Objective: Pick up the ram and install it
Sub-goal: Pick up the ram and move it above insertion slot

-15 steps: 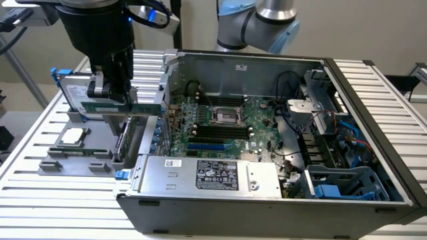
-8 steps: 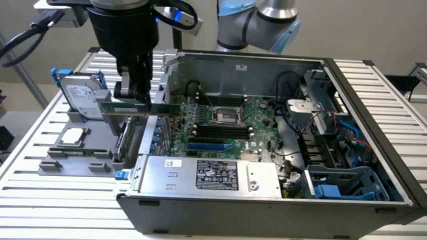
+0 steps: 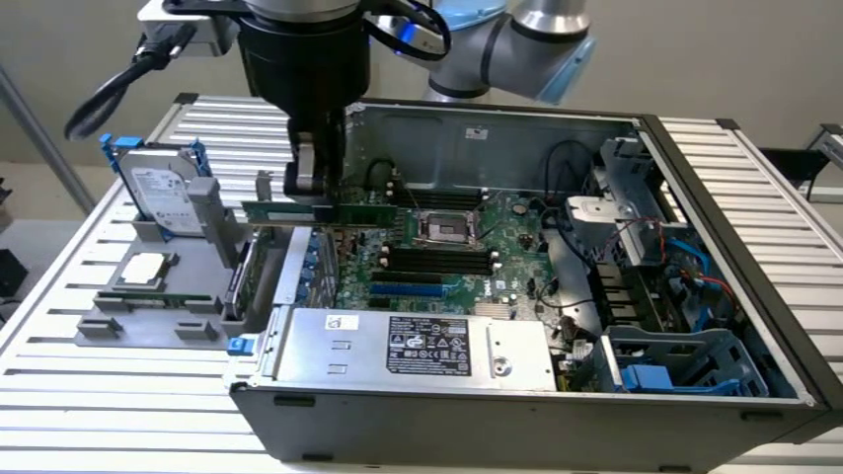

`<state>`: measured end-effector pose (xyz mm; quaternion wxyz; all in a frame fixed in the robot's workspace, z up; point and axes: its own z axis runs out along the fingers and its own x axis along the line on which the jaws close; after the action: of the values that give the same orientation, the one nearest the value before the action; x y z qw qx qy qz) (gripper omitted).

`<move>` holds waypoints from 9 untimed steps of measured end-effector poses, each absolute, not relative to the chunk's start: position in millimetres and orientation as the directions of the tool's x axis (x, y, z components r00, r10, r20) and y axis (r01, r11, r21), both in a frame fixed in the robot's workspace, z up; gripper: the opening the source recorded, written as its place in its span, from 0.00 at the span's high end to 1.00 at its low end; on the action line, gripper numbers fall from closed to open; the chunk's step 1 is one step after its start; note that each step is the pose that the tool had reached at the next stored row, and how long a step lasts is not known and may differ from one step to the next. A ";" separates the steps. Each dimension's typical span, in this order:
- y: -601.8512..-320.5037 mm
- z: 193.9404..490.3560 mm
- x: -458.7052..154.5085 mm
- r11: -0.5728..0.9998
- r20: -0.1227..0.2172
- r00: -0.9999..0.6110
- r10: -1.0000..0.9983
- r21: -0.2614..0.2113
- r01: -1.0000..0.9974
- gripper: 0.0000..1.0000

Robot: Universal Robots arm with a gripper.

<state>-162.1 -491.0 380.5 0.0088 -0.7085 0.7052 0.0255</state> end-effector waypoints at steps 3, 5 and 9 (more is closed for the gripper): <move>-490.5 380.5 -148.2 -0.005 -0.051 0.004 -0.999 0.024 -1.000 0.87; -490.0 380.4 -139.2 -0.005 -0.053 0.004 -0.999 0.024 -1.000 0.87; -488.4 379.9 -121.0 -0.005 -0.055 0.004 -0.998 0.024 -1.000 0.87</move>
<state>-121.0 -488.4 379.9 0.0108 -0.7084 0.7051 0.0279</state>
